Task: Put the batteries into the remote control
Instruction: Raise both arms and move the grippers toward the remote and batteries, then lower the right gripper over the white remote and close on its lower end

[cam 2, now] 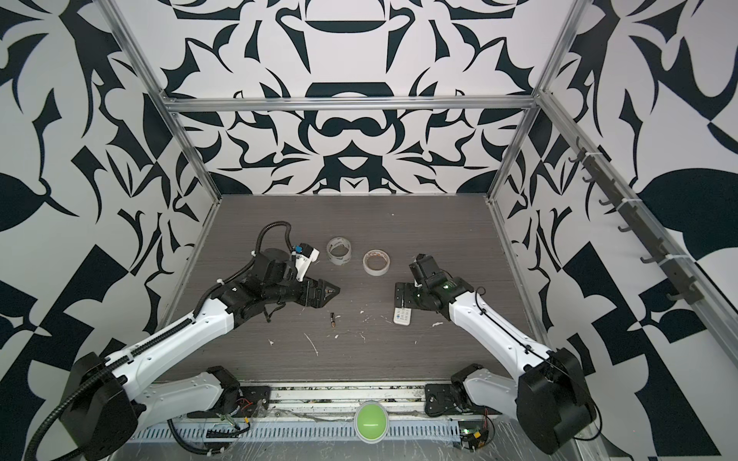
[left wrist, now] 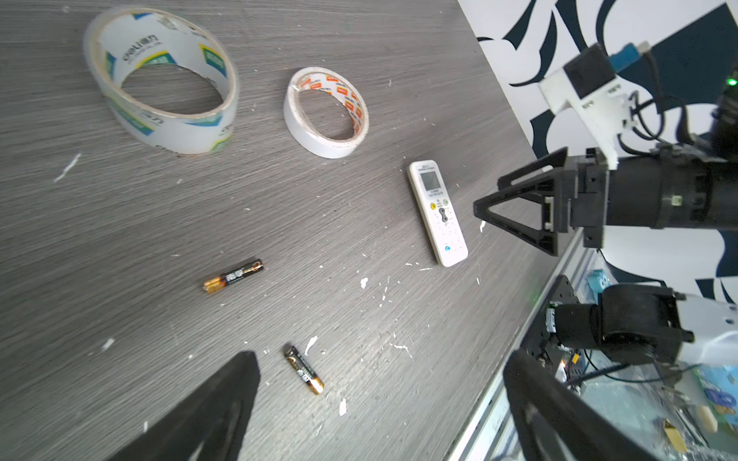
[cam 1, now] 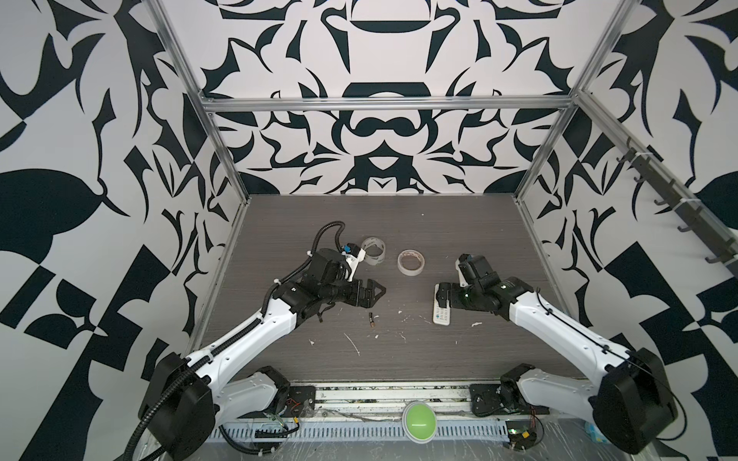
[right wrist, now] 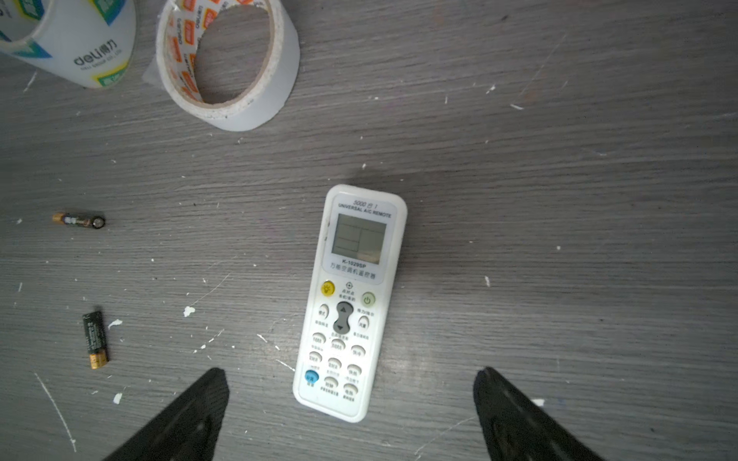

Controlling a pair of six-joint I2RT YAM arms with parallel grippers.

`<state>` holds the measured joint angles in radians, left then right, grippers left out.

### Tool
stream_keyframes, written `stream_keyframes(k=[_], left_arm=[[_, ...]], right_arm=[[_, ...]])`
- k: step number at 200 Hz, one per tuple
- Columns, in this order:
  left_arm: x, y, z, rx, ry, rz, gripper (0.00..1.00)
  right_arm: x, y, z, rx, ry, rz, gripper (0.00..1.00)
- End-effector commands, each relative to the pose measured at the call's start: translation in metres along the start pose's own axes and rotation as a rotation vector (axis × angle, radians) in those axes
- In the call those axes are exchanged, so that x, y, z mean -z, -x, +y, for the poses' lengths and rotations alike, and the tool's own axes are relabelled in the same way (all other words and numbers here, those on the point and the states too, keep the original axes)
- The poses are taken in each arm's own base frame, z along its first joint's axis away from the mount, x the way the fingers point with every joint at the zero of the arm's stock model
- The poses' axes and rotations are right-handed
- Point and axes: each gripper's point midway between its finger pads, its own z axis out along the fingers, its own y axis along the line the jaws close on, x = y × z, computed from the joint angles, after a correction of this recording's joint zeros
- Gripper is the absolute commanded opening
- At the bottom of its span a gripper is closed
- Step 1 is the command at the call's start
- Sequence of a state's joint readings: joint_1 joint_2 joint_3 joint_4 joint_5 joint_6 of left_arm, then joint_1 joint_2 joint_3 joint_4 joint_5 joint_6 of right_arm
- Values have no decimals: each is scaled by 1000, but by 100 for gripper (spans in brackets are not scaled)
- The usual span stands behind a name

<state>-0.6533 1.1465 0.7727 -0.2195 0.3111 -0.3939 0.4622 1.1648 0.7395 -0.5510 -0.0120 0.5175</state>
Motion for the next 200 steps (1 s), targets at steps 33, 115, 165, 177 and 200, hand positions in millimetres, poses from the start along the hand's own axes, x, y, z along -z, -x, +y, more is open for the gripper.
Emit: stream_keyframes(k=[33,115,165,177,200], left_arm=[[2,-4,-21,-83,-83,12,99],[1,-4,-23,-102,-76,14,99],[0,-1,-21,-97,-67,-4,99],[0,0,-22,-103,-64,-10,99],[1,2,-24,-119,-60,-24,99]], right_arm=[[3,14,15,10,2,-54,100],[-21,-1,20,45,-66,-12,100],[-30,-8,11,18,-106,-16,100],[-31,-9,6,19,-128,-16,100],[-33,-10,3,21,-141,-16,100]])
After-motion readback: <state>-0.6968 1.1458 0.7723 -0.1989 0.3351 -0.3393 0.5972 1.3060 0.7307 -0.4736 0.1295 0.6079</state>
